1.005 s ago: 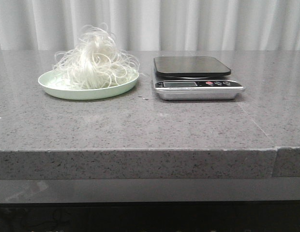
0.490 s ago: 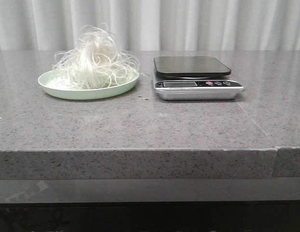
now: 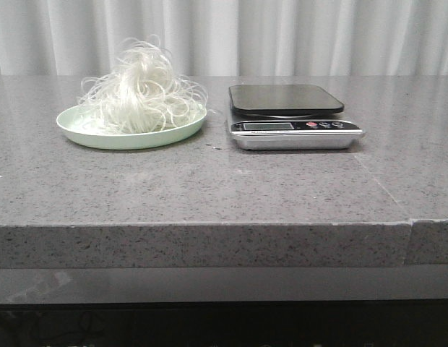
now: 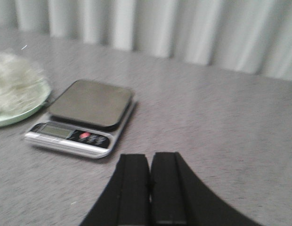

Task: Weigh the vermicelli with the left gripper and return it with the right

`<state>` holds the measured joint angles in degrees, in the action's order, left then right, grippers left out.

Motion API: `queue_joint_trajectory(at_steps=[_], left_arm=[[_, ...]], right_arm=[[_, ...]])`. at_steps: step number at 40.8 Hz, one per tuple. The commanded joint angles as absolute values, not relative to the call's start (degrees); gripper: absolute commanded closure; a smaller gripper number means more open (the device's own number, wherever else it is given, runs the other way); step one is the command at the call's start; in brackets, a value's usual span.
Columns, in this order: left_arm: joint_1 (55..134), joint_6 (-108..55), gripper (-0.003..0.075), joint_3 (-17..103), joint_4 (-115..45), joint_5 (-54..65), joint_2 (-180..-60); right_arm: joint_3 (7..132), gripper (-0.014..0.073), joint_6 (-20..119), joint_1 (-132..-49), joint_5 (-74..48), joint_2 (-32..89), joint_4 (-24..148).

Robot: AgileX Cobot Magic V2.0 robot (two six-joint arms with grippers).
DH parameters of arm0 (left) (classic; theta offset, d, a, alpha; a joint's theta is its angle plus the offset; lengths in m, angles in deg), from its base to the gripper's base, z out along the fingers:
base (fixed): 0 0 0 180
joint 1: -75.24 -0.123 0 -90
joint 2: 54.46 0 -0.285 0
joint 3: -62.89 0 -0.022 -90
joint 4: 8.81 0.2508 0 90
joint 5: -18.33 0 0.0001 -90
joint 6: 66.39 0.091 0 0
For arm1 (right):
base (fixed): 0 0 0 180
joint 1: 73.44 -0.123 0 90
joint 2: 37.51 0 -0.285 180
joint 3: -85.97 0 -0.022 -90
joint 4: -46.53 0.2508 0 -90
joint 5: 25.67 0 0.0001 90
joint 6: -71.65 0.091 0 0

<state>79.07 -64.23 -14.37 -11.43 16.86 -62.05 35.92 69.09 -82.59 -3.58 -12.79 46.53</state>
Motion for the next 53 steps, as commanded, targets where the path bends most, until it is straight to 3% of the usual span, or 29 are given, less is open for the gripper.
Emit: queue_joint_trajectory(at_steps=[1, 10, 22, 53], left_arm=[[79.0, -64.9, 0.0575, -14.8, -12.0, 21.3, -60.9], [79.0, -64.9, 0.0575, -14.8, -12.0, 21.3, -60.9], [79.0, -64.9, 0.0575, -14.8, -12.0, 21.3, -60.9], [79.0, -64.9, 0.0575, -14.8, -12.0, 21.3, -60.9]], right_arm=[[31.2, 0.0444, 68.6, -78.6, -14.0, -18.0, 46.2], [18.6, 0.0444, 68.6, -75.5, -19.8, -27.5, 46.2], [7.4, 0.0444, 68.6, -75.4, -28.2, -31.2, 46.2], [7.6, 0.0444, 72.9, -75.4, -29.9, -31.2, 46.1]])
